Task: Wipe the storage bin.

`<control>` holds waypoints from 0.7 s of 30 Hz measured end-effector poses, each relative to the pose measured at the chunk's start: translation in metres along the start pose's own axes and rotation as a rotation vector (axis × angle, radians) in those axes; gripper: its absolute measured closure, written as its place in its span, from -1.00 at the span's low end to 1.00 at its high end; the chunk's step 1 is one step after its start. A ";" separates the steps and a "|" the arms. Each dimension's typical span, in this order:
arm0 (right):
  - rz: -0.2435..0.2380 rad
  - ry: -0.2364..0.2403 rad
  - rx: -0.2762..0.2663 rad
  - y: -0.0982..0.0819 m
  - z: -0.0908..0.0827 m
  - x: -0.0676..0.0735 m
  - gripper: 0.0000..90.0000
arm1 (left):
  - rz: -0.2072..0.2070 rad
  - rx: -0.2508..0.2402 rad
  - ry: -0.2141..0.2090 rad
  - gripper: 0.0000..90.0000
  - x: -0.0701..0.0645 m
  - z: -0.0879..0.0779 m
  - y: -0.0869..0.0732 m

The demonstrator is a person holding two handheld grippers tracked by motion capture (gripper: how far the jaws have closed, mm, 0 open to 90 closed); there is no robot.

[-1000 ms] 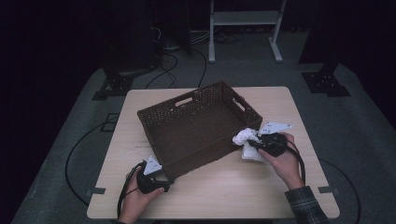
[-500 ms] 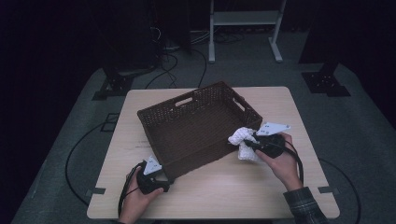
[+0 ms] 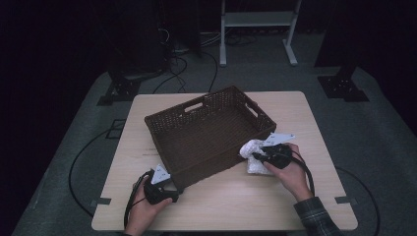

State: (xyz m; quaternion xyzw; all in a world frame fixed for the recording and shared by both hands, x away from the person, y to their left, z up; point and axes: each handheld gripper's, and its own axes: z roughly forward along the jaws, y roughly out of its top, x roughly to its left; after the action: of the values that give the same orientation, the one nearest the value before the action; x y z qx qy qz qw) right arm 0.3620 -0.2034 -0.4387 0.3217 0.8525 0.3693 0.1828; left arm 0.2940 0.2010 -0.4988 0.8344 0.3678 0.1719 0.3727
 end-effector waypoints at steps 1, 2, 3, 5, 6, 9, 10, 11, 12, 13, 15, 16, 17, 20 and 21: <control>0.004 0.004 0.007 -0.001 0.003 0.000 0.69 | 0.000 0.000 0.000 -0.48 0.000 0.000 0.000; -0.001 0.008 0.015 -0.001 0.004 0.000 0.69 | 0.000 0.000 0.000 -0.48 0.000 0.000 0.000; 0.003 0.009 0.020 -0.002 0.007 0.001 0.69 | 0.000 0.000 0.000 -0.48 0.000 0.000 0.000; -0.004 0.014 0.034 -0.004 0.011 0.000 0.69 | 0.000 0.000 0.000 -0.48 0.000 0.000 0.000; -0.004 0.016 0.040 -0.004 0.013 0.001 0.69 | 0.000 0.000 0.000 -0.48 0.000 0.000 0.000; -0.009 0.021 0.052 -0.006 0.017 0.001 0.69 | 0.000 0.000 0.000 -0.48 0.000 0.000 0.000; -0.008 0.025 0.061 -0.007 0.021 0.002 0.69 | 0.000 0.000 0.000 -0.48 0.000 0.000 0.000; -0.012 0.026 0.063 -0.008 0.022 0.001 0.69 | 0.000 0.000 0.000 -0.48 0.000 0.000 0.000; -0.005 0.027 0.069 -0.008 0.022 0.002 0.69 | 0.000 0.000 0.000 -0.48 0.000 0.000 0.000; -0.003 0.029 0.071 -0.009 0.024 0.001 0.69 | 0.000 0.000 0.000 -0.48 0.000 0.000 0.000; 0.005 0.036 0.075 -0.010 0.026 0.001 0.69 | 0.000 0.000 0.000 -0.48 0.000 0.000 0.000; 0.005 0.036 0.075 -0.010 0.026 0.001 0.69 | 0.000 0.000 0.000 -0.48 0.000 0.000 0.000; 0.015 0.040 0.081 -0.011 0.027 0.000 0.69 | 0.000 0.000 0.000 -0.48 0.000 0.000 0.000; 0.016 0.060 0.103 -0.015 0.035 0.002 0.69 | 0.000 0.000 0.000 -0.48 0.000 0.000 0.000; 0.013 0.064 0.105 -0.016 0.036 0.002 0.69 | 0.000 0.000 0.000 -0.48 0.000 0.000 0.000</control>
State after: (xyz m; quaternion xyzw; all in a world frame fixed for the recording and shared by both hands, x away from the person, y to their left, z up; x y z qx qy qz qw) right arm 0.3737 -0.1915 -0.4747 0.3246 0.8740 0.3352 0.1357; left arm 0.2940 0.2010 -0.4989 0.8344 0.3678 0.1720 0.3728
